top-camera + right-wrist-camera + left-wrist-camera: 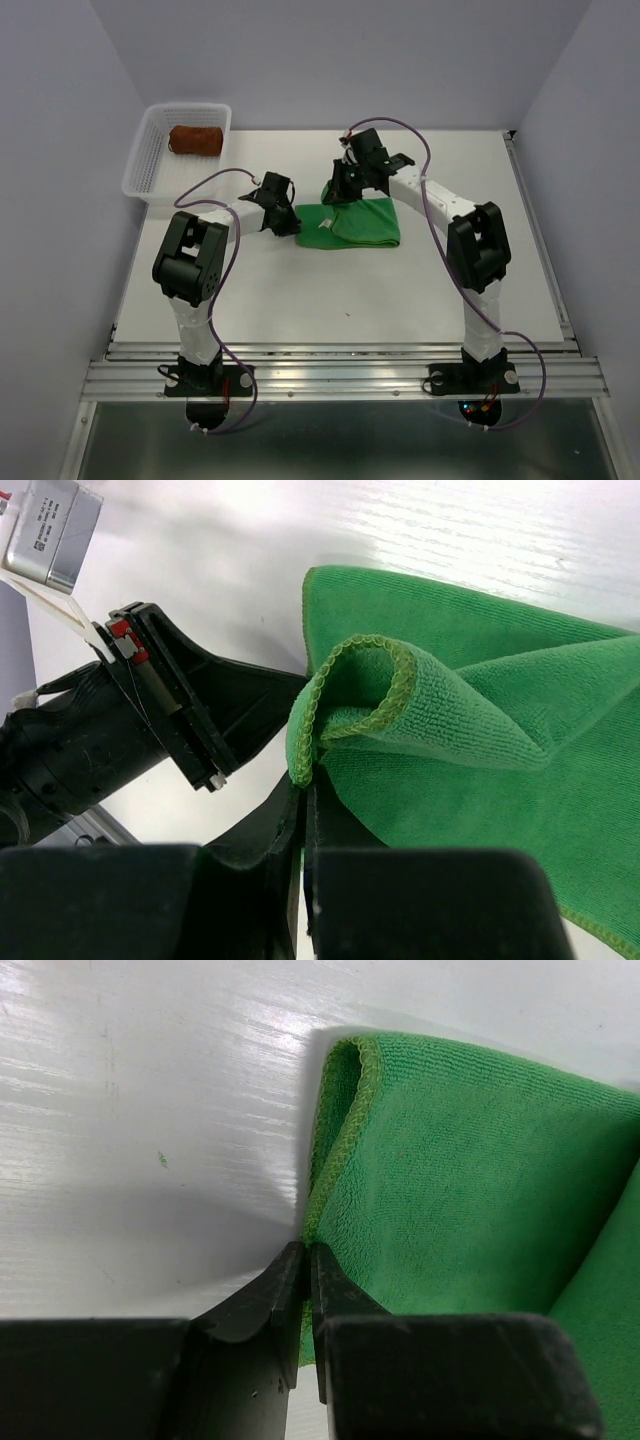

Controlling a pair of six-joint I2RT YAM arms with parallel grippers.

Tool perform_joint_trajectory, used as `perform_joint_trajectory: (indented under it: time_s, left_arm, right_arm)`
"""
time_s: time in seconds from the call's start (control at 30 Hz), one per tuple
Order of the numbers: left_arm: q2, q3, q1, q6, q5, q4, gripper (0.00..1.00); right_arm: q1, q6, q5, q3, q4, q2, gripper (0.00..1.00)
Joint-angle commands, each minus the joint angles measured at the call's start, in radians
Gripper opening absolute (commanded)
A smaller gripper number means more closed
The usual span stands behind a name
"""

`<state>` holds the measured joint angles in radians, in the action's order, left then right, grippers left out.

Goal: Roll the towels
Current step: Fold the towel

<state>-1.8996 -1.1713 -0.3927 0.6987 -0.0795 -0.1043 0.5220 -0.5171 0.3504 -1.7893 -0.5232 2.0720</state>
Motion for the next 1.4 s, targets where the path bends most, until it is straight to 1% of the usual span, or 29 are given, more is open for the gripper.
perform_joint_trajectory:
  time_s: [0.0,0.37,0.77,1.03,1.13,1.17,1.2,1.27,1.3,1.33,1.37]
  left_arm:
    - [0.031,0.013,-0.003,-0.021,-0.006,-0.005,0.19]
    - [0.031,0.010,-0.002,-0.022,-0.008,-0.006,0.19]
    - [0.030,0.007,0.002,-0.019,-0.005,-0.011,0.19]
    - [0.030,0.007,0.005,-0.016,-0.003,-0.014,0.19]
    - [0.033,0.009,0.006,-0.013,0.000,-0.015,0.20]
    - [0.036,0.010,0.008,-0.011,-0.002,-0.015,0.20]
    - [0.037,0.010,0.008,-0.008,0.004,-0.017,0.23]
    - [0.043,0.010,0.008,-0.004,0.009,-0.021,0.25]
    - [0.048,0.012,0.008,-0.004,0.014,-0.023,0.27]
    - [0.051,0.012,0.009,-0.002,0.024,-0.025,0.28]
    - [0.060,0.012,0.011,0.001,0.030,-0.034,0.30]
  right_arm:
    - [0.021,-0.015,0.027,-0.058,0.028,0.017,0.01]
    - [0.059,-0.012,0.059,-0.143,0.008,0.105,0.01]
    - [0.069,-0.031,0.058,-0.205,0.002,0.221,0.01]
    - [0.069,-0.047,0.055,-0.229,0.023,0.266,0.01]
    - [0.069,-0.055,0.058,-0.239,0.028,0.283,0.06]
    - [0.078,-0.058,0.061,-0.243,0.029,0.286,0.11]
    - [0.078,-0.057,0.064,-0.245,0.029,0.292,0.15]
    - [0.078,-0.055,0.068,-0.246,0.032,0.295,0.15]
    - [0.078,-0.054,0.073,-0.248,0.034,0.296,0.17]
    - [0.078,-0.054,0.078,-0.254,0.032,0.298,0.20]
    - [0.078,-0.052,0.081,-0.257,0.035,0.301,0.24]
